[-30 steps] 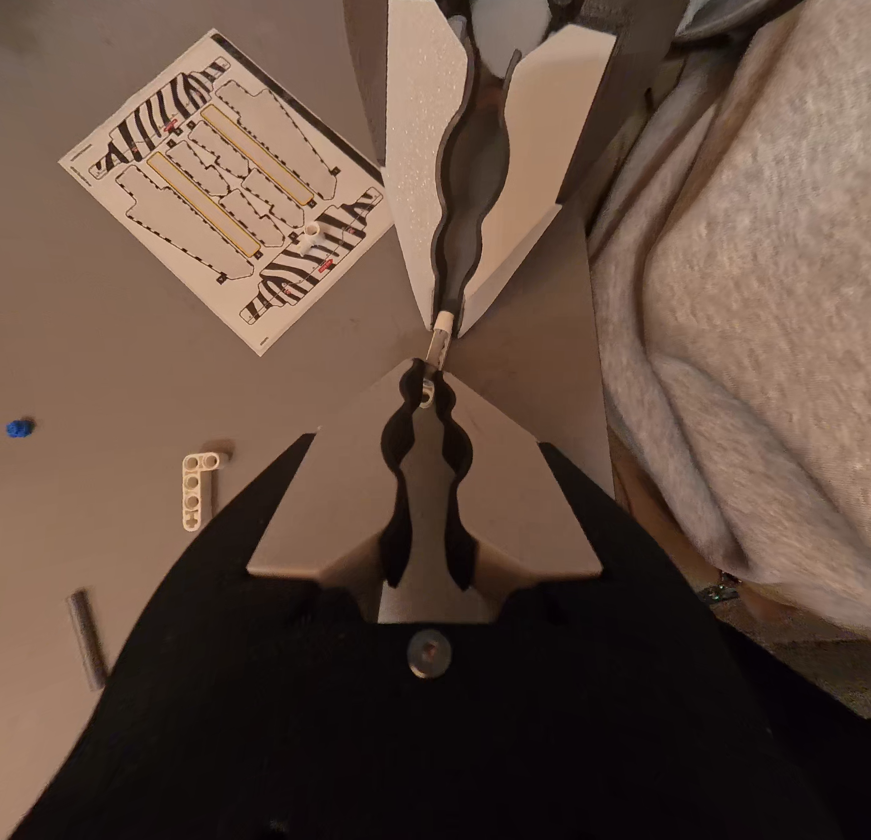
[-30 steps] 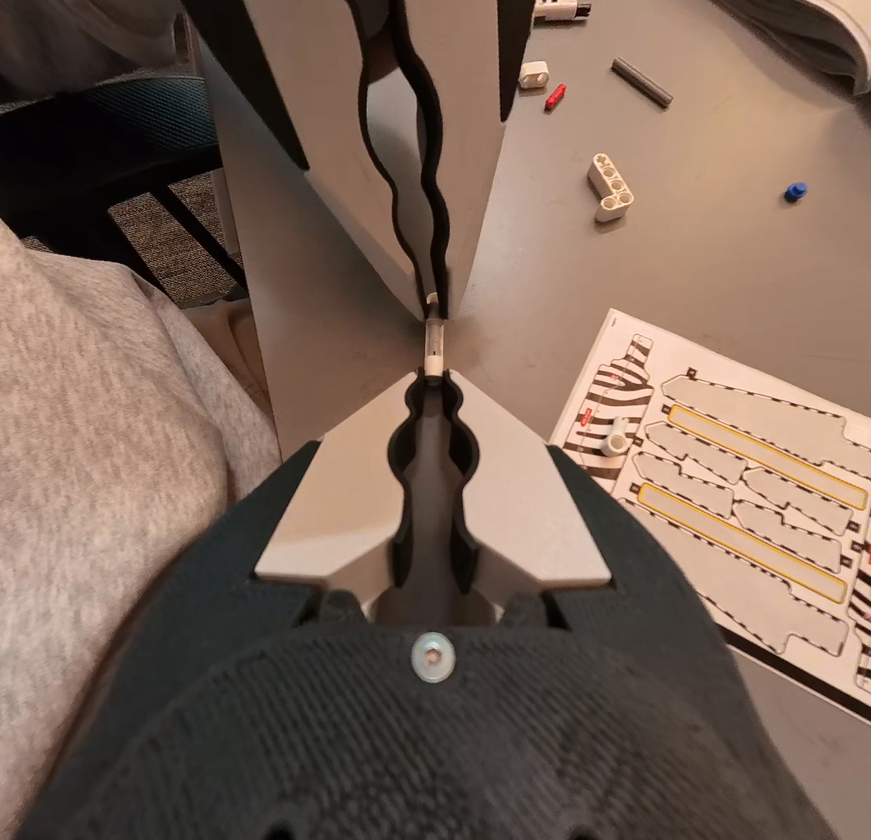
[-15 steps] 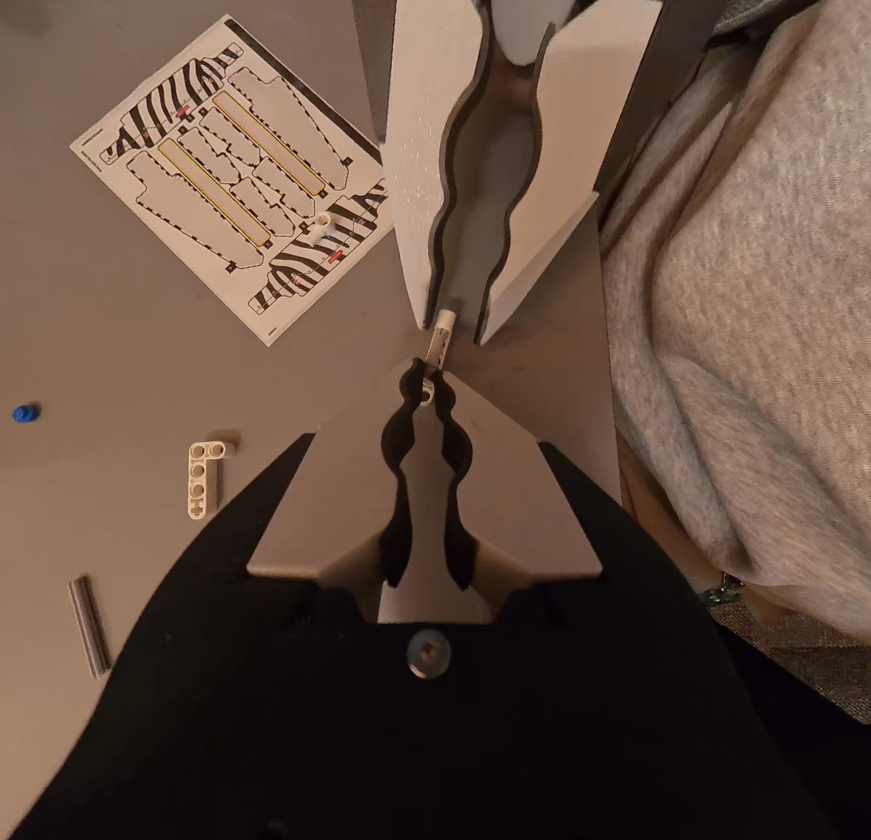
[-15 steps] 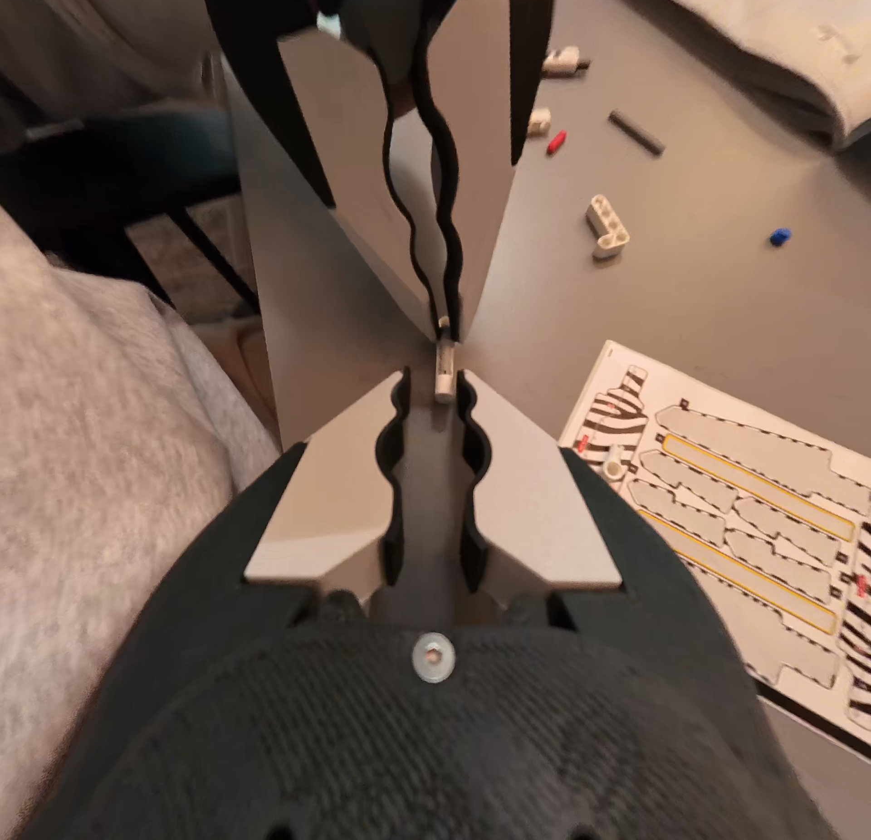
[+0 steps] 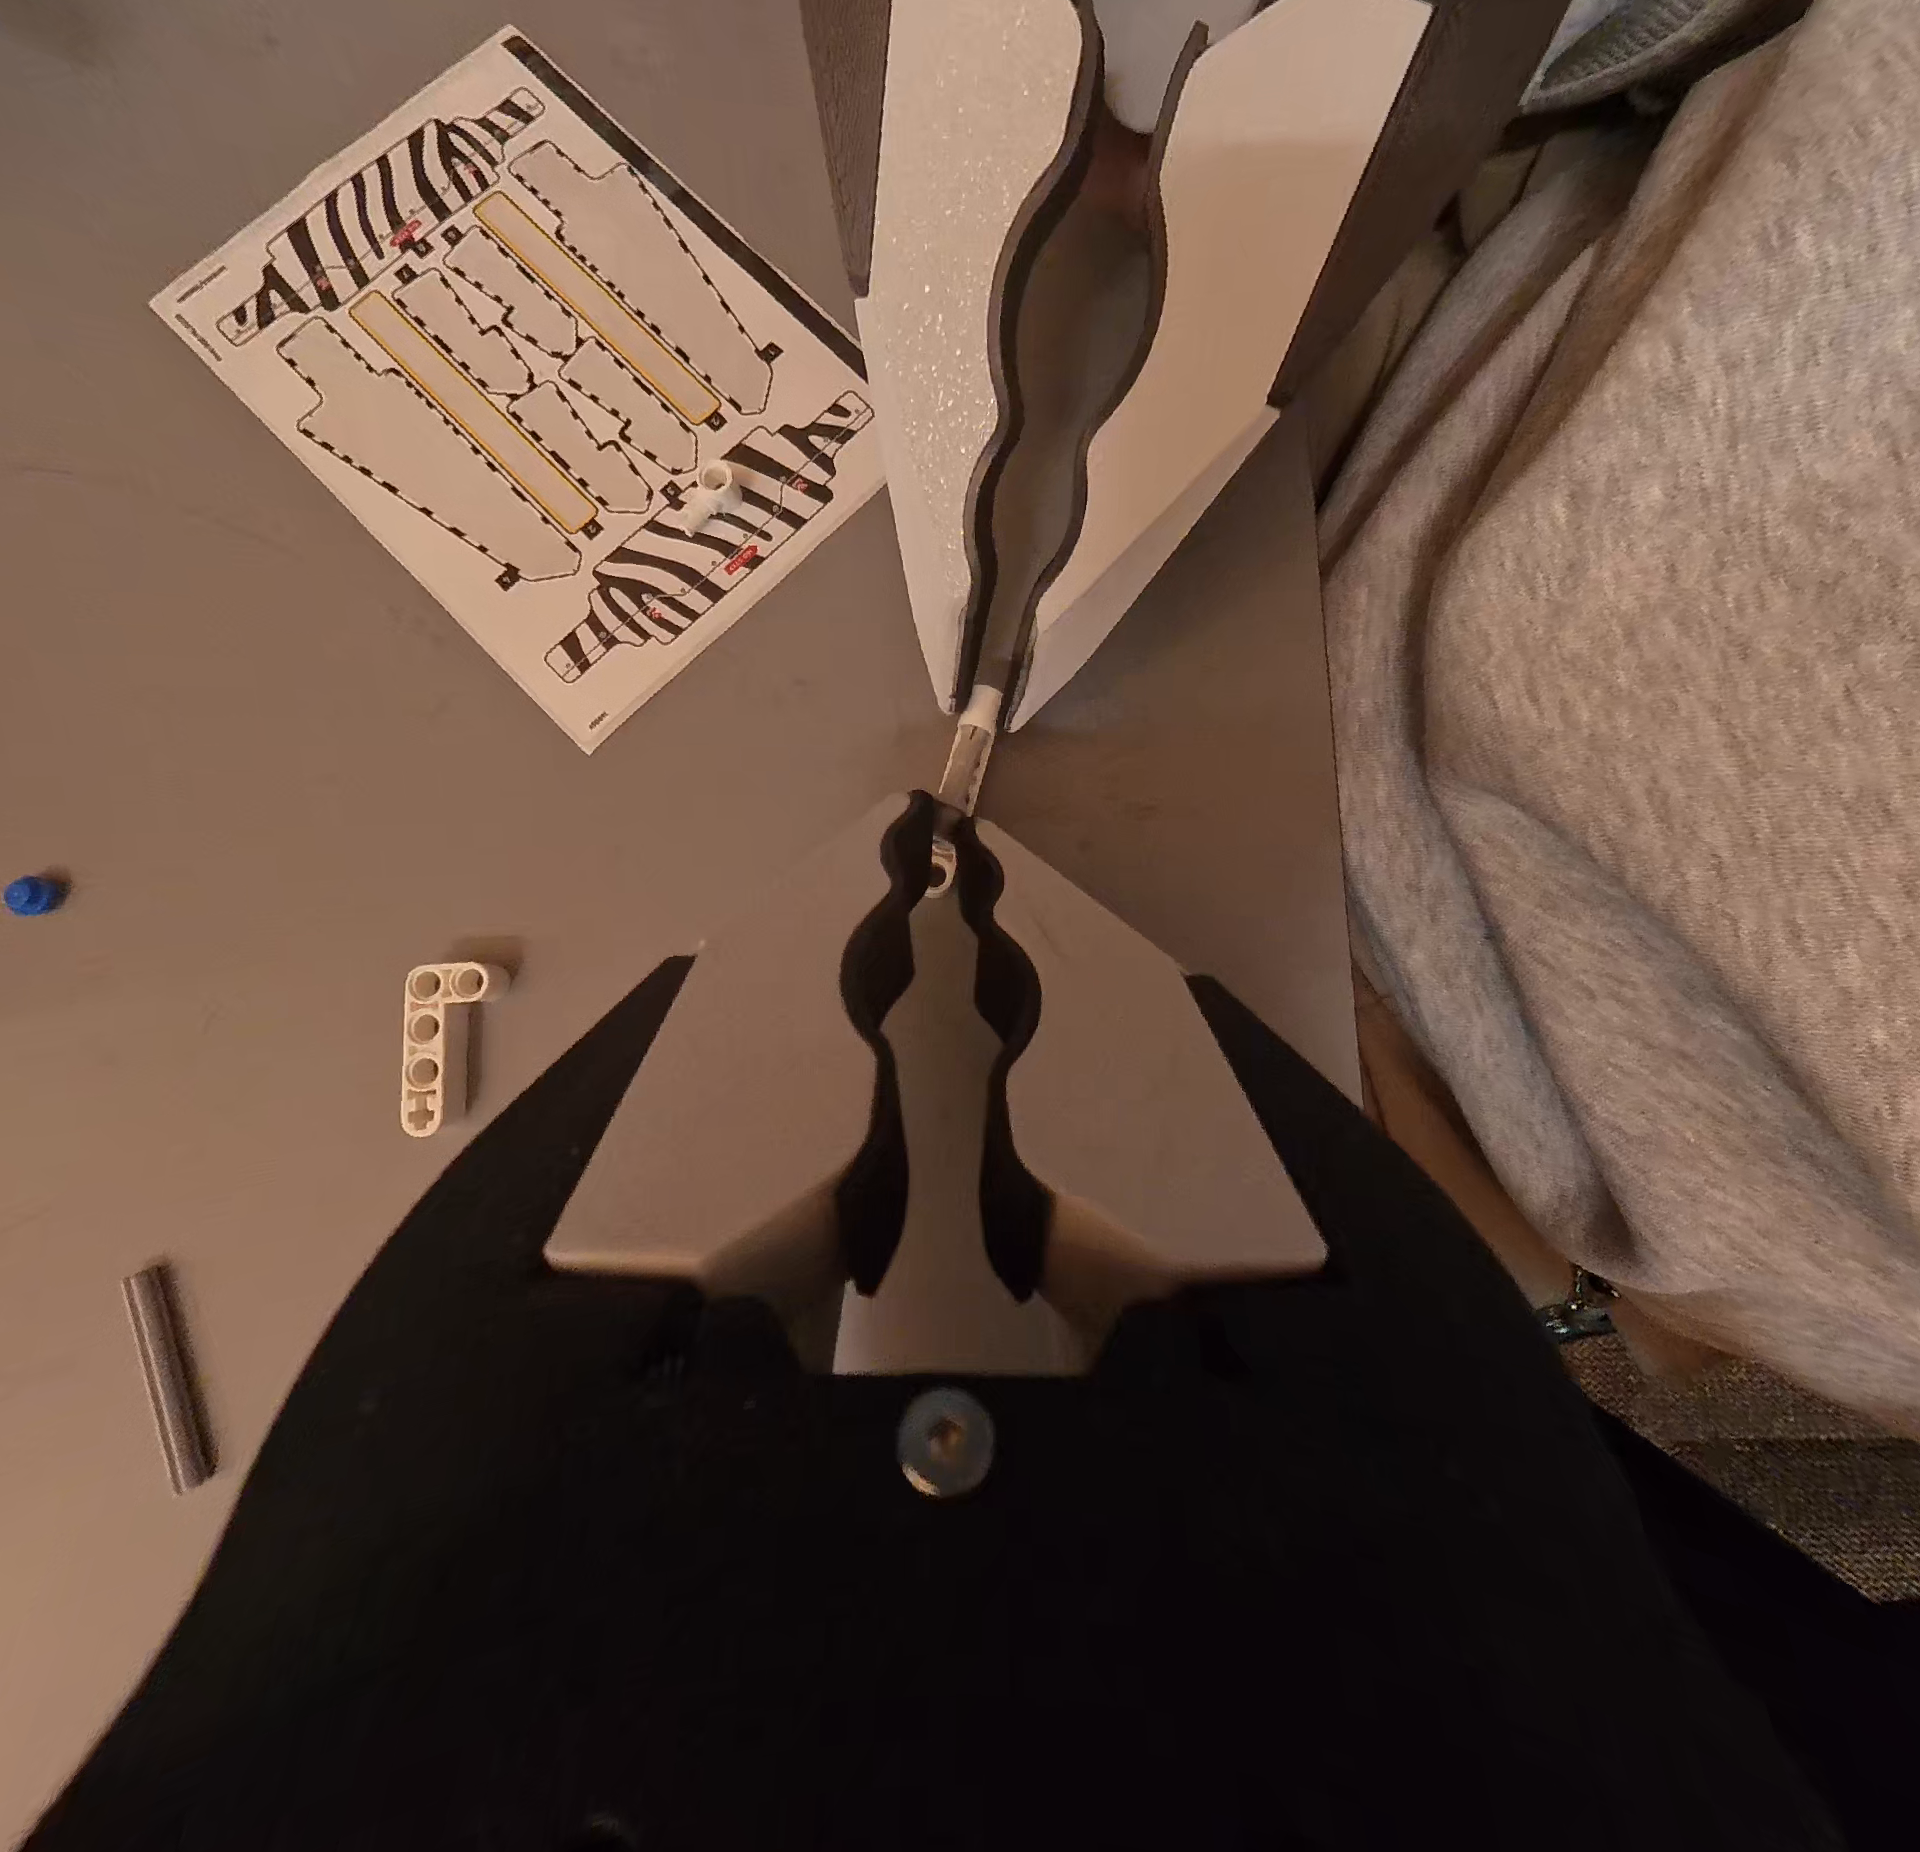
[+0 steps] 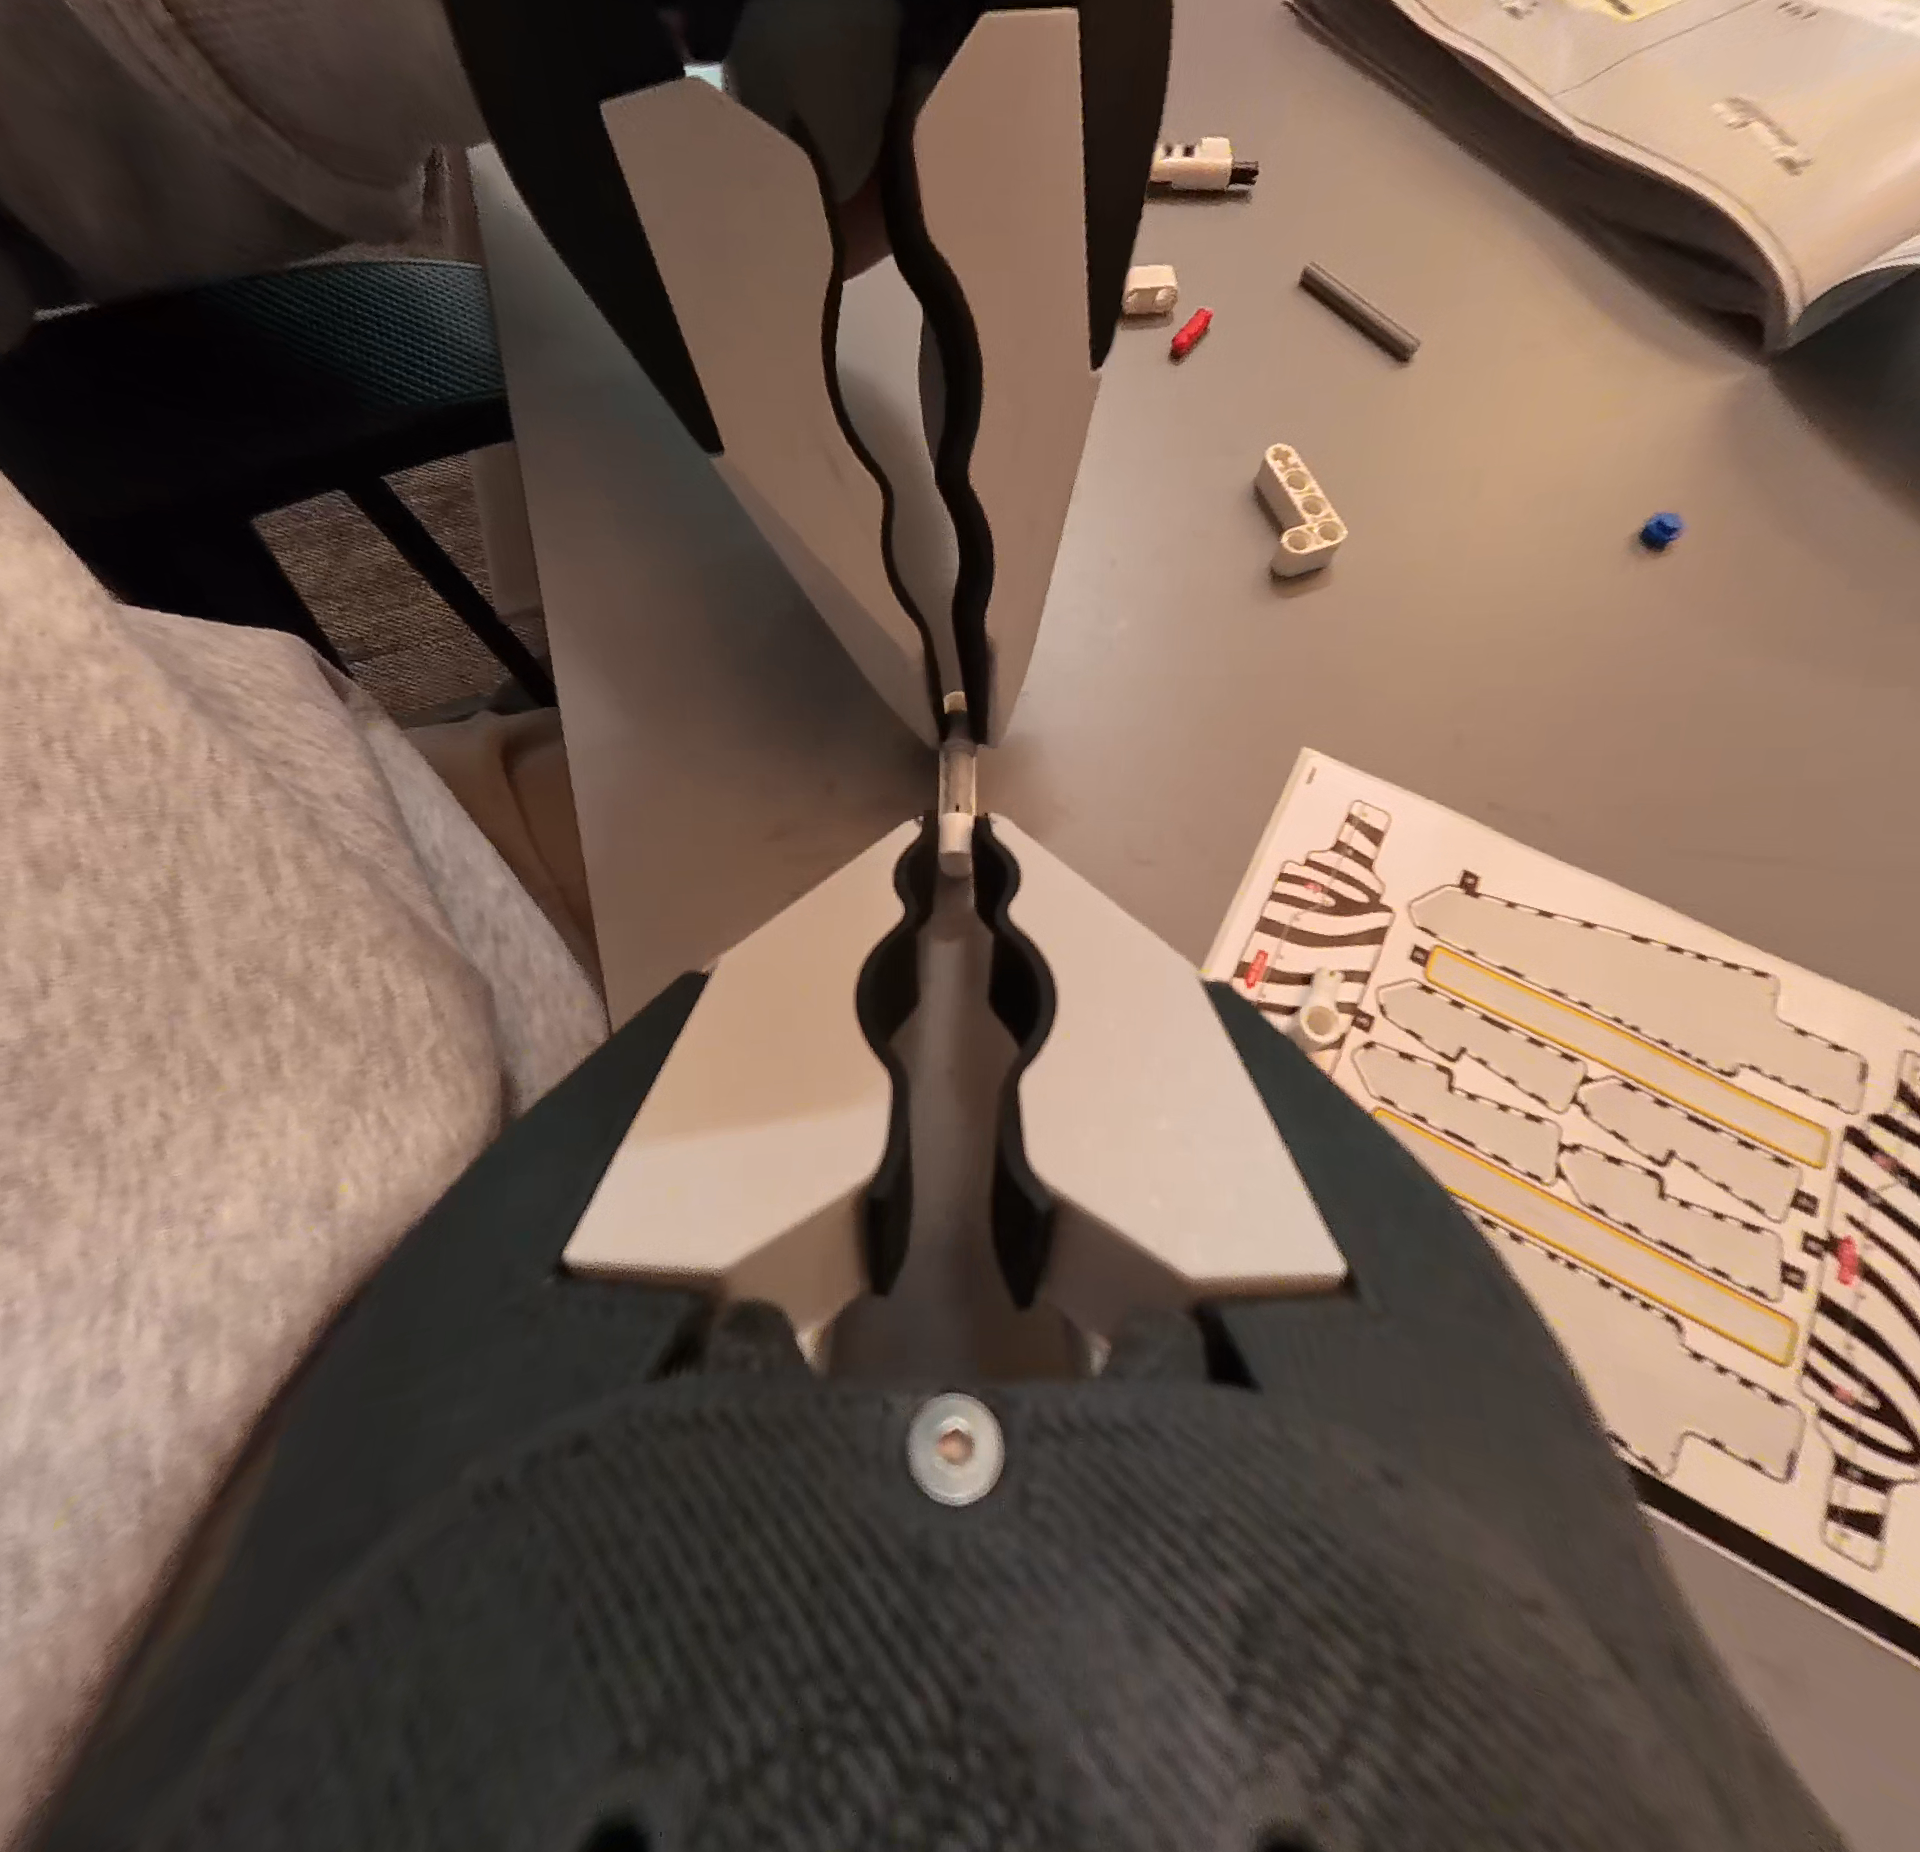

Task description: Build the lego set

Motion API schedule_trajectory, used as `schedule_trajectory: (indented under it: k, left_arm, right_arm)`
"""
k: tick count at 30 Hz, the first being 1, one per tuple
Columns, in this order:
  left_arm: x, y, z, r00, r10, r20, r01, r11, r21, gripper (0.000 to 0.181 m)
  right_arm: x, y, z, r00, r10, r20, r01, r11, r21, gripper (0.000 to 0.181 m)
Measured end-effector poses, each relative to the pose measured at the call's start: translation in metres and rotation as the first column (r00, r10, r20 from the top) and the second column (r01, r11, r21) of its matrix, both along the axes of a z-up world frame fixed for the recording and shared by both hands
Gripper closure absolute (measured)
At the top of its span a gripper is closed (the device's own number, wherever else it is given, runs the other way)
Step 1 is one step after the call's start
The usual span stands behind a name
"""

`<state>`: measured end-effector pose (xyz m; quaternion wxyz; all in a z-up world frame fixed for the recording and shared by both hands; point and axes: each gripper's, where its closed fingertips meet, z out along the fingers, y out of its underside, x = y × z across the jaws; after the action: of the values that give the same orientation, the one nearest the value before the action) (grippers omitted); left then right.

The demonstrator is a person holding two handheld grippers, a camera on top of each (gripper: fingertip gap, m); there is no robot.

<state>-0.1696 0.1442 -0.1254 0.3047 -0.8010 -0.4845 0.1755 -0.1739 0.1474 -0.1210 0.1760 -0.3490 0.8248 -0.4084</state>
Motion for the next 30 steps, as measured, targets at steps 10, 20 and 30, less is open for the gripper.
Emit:
schedule_trajectory:
  k: [10,20,30]
  left_arm:
    - [-0.0006,0.0021,0.0007,0.997,0.075,0.025,-0.078,0.99,0.119,0.179]
    - [0.0029,0.0022,0.0017,0.997,0.055,0.062,-0.062,0.99,0.128,0.179]
    - [0.0025,0.0017,0.0009,0.995,0.044,0.095,-0.053,0.994,0.091,0.179]
  right_arm:
    - [-0.0005,0.0014,0.0,0.998,0.018,0.056,-0.021,0.998,0.059,0.176]
    - [0.0011,0.0007,0.0,0.997,0.027,0.07,-0.033,0.996,0.08,0.177]
    - [0.0023,0.0017,-0.0001,0.997,0.077,-0.001,-0.076,0.995,0.06,0.177]
